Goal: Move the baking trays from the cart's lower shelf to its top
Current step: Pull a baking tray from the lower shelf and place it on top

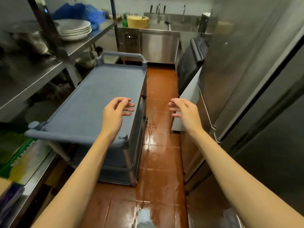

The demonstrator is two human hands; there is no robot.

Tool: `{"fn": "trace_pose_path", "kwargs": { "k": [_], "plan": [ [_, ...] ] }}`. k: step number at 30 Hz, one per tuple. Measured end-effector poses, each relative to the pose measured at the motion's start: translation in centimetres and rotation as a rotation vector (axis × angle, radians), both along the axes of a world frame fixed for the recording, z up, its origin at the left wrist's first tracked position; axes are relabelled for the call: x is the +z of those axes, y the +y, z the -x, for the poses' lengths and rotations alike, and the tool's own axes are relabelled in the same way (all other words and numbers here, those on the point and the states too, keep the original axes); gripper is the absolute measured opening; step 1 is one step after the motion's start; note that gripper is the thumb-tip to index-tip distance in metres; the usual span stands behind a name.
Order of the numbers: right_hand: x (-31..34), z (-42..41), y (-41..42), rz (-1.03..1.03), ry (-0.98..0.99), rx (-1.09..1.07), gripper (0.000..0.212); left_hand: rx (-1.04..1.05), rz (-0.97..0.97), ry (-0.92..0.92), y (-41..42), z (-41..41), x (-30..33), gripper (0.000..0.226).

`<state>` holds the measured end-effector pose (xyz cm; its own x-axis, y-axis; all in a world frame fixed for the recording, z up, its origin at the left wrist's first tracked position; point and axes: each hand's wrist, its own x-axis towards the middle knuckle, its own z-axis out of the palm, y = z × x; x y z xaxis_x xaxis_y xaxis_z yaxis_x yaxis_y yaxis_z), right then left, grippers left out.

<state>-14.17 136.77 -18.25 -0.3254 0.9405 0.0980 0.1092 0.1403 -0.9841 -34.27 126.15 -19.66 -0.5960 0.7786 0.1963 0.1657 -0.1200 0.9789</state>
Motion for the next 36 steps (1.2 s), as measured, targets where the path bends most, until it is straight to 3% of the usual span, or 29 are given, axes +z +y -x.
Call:
{"fn": "trace_pose_path", "kwargs": {
  "k": [11, 17, 27, 36],
  "plan": [
    [-0.6, 11.7, 22.0, -0.003, -0.079, 0.114, 0.021, 0.152, 0.076, -0.09, 19.5, 9.3, -1.4, 0.023],
    [-1.0, 21.7, 31.8, 0.008, -0.094, 0.382, 0.019, 0.427, 0.036, -0.128, 25.0, 15.0, -1.0, 0.027],
    [-2.0, 36.8, 36.6, 0.047, -0.105, 0.849, 0.017, 0.904, 0.021, -0.207, 25.3, 20.2, -1.6, 0.029],
    [-6.0, 43.8, 41.0, 0.17, -0.198, 0.978, 0.019, 1.045, 0.077, -0.341, 29.3, 24.3, -7.4, 0.025]
  ]
}}
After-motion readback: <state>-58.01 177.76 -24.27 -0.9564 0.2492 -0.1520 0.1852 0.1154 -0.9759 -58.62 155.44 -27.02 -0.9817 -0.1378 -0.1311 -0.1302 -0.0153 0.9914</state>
